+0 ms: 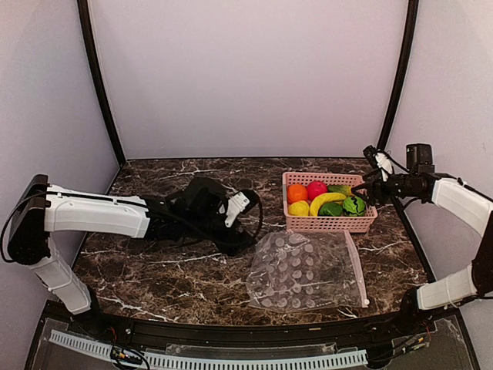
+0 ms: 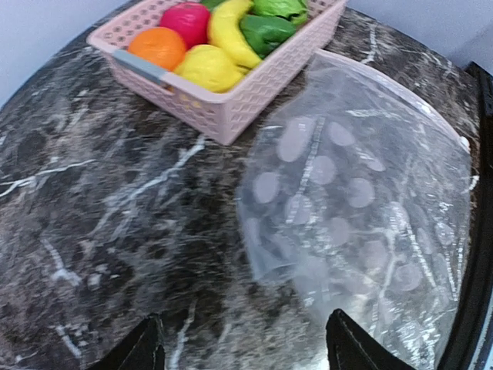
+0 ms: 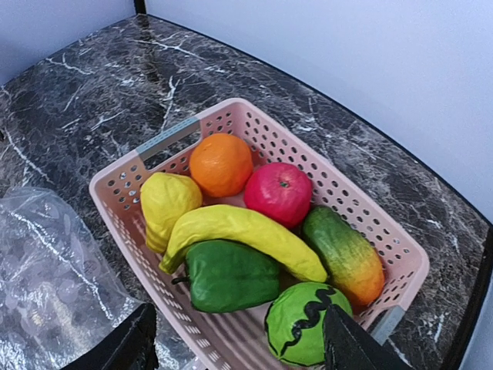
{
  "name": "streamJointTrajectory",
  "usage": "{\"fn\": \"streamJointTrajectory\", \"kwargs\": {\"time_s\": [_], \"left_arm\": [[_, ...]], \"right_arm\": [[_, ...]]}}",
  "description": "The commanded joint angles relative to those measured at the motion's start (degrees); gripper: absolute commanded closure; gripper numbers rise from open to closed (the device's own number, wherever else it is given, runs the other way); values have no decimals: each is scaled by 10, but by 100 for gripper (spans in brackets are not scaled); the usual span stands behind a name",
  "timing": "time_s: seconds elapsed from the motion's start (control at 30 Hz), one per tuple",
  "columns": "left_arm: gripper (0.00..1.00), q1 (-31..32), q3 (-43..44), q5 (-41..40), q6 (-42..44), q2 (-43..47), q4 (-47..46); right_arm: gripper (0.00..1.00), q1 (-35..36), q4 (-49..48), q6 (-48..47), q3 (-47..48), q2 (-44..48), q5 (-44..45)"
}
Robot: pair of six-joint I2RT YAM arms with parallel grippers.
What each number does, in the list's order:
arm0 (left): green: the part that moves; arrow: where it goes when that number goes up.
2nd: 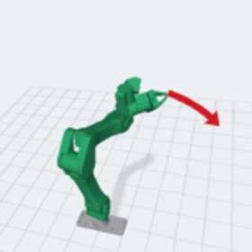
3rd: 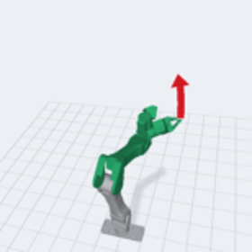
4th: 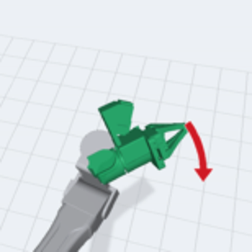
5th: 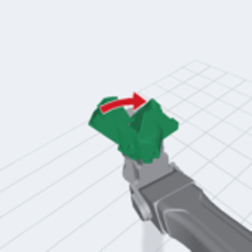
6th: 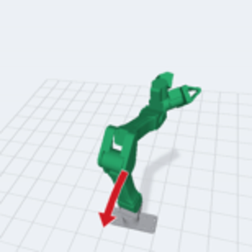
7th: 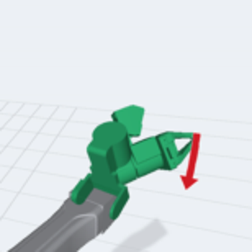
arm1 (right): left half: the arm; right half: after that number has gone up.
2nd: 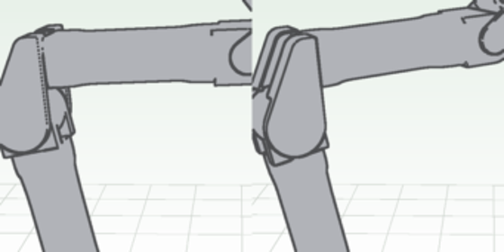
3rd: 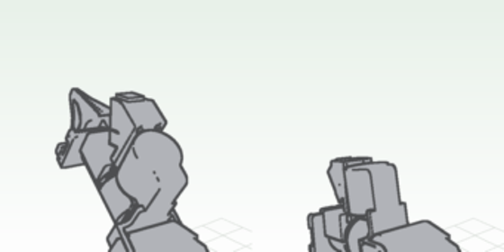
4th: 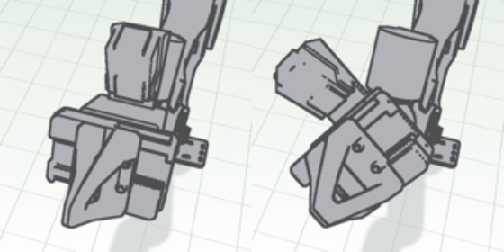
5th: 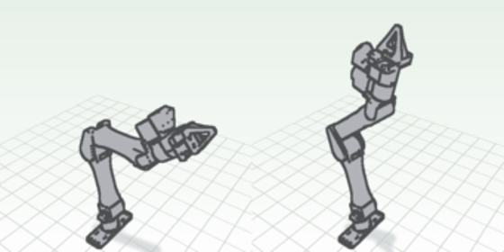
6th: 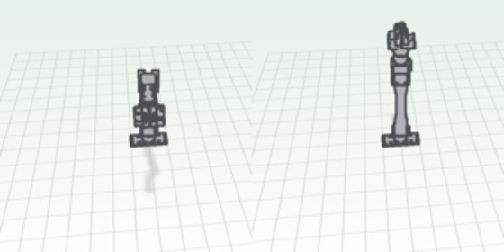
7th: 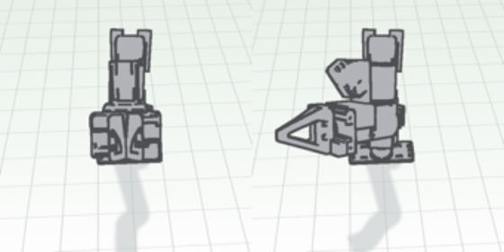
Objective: Place the food in the zip-top bag and seal the zipper
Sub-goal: Move the zipper food storage bag to the center of the board.
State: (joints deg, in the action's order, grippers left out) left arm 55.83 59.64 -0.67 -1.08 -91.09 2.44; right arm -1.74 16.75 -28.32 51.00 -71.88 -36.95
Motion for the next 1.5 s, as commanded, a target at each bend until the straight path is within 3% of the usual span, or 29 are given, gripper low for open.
{"fn": "streamJointTrajectory", "kwargs": {"time_s": [0.0,0.27,0.43,0.67,0.93,1.23,1.47], "left_arm": [[29,35,43,79,-90,-50,1],[32,51,111,131,-175,-130,74],[49,51,138,135,-208,-162,95],[78,49,144,70,-226,-169,123],[99,37,128,18,-207,-134,155],[99,-44,51,-30,-131,-44,217],[99,-73,15,-72,-52,-7,277]], "right_arm": [[30,5,18,-49,-24,6,-64],[31,12,24,-54,-30,0,-100],[31,13,25,-58,-34,-4,-105],[31,42,29,-64,-32,-20,-106],[32,48,32,-68,-30,-27,-101],[32,49,35,-74,-31,-28,-97],[32,49,38,-78,-31,-33,-93]]}}
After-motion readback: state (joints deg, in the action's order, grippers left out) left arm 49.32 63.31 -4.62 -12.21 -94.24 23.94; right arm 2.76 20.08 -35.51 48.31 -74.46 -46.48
